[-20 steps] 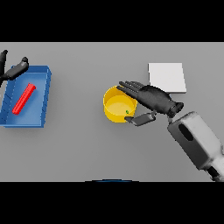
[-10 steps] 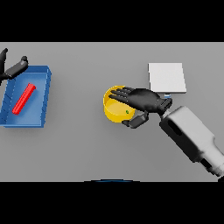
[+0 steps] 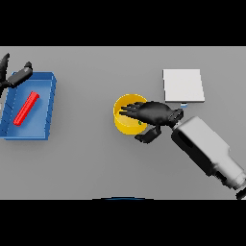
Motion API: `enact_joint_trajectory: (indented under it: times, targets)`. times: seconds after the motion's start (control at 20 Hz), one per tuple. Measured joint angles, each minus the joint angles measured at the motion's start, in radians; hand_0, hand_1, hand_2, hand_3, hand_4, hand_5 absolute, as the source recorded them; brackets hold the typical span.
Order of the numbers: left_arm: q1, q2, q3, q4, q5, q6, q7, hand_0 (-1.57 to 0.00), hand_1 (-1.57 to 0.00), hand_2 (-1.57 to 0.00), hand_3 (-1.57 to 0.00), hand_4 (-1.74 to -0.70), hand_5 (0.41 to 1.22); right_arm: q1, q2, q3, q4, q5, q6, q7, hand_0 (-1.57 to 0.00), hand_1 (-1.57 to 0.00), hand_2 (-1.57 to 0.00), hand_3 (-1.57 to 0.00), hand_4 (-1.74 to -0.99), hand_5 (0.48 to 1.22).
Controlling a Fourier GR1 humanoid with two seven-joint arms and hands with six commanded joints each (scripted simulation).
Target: Pick up the red beaker and tilt it to pour out 1 green nut into yellow bowl. Pick up the yellow bowl and place it on the metallic measuring scale.
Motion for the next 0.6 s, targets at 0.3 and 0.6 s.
enact_joint_trajectory:
  times: [0.3,0.6]
  targets:
    - [0.006,0.006,0.000,-0.010,-0.003,0.012,-0.001,0.00,0.00,0.00,0.00,-0.79,0.732,-0.005,0.015,0.008,0.047,0.000,-0.022,-0.051,0.00,0.00,-0.05,-0.09,-1.309,0.768]
    - [0.007,0.009,-0.002,-0.019,-0.004,0.016,0.012,0.00,0.00,0.00,0.00,-0.79,0.731,-0.011,0.019,0.015,0.054,0.005,-0.011,-0.057,-0.63,-0.51,-0.48,-0.65,-1.473,1.044]
